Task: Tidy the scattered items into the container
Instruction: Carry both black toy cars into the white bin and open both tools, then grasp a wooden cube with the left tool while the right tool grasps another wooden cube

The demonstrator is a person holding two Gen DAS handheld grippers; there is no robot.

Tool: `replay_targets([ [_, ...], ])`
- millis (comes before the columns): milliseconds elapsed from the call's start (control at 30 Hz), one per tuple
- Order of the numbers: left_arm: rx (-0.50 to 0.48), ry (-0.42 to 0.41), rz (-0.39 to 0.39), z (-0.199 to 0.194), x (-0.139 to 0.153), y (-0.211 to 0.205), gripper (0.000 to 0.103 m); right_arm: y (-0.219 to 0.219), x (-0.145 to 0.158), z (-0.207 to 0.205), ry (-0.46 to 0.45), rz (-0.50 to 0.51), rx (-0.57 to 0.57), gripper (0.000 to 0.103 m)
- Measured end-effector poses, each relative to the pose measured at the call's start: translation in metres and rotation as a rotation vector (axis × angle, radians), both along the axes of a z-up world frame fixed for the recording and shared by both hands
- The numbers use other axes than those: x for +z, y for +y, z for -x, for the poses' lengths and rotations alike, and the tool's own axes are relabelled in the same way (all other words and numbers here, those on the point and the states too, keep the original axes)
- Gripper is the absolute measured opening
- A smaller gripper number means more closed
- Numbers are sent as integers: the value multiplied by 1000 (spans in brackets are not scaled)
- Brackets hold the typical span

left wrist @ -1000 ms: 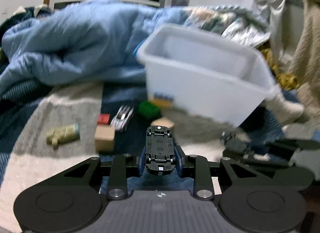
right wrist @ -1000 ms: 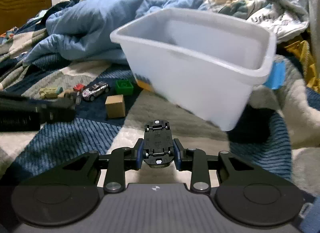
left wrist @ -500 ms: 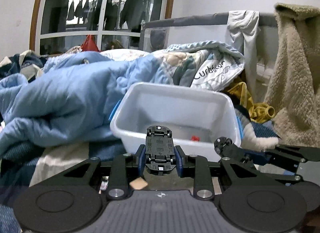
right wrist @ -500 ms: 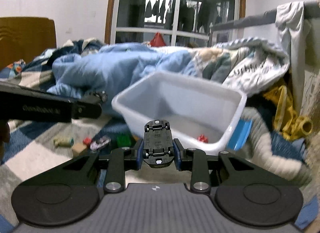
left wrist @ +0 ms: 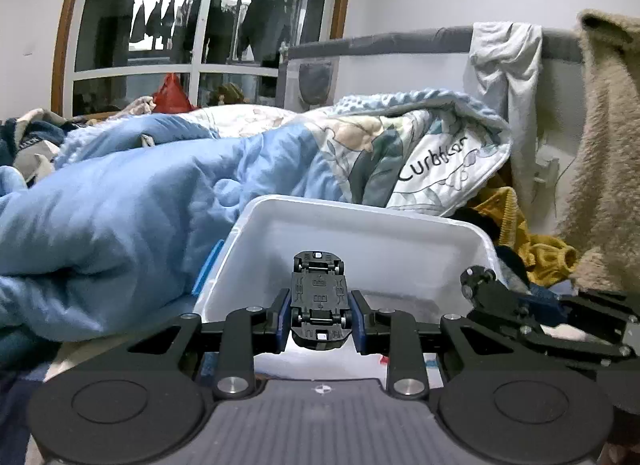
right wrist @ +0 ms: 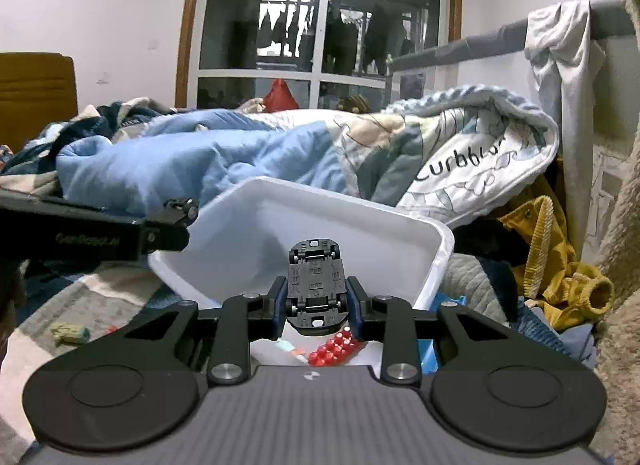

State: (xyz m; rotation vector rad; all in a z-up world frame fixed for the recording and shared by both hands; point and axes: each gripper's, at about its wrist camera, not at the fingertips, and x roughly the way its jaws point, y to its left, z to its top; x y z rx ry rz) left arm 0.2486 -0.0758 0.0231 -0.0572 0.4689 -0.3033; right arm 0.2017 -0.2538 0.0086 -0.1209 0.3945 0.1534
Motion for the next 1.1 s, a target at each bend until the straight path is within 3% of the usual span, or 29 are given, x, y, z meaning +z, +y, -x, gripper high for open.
replay_targets([
  [200,-20,55,-36,-32,-21,-19,33,-5,-14,-20,38,0,-20,33],
  [400,-18,111,-23,-50,-39,-23,33,-5,-22,-33,67,15,-17,34],
  [467,-7,119,-32,-51,-41,-23,44,-4,-25,-38,74,25,-24,34],
  [567,20,94,-21,-44,-38,-17,55,-3,-29,-43,98,21,-29,51],
  [800,39,33,1,-19,-19,3,56,2,-24,-30,72,38,-16,56],
  [933,60,-5,10,2,-7,15,61,9,-22,-14,53,43,9,66],
  [1100,80,-18,17,33,-5,33,66,21,-21,5,61,24,34,70],
])
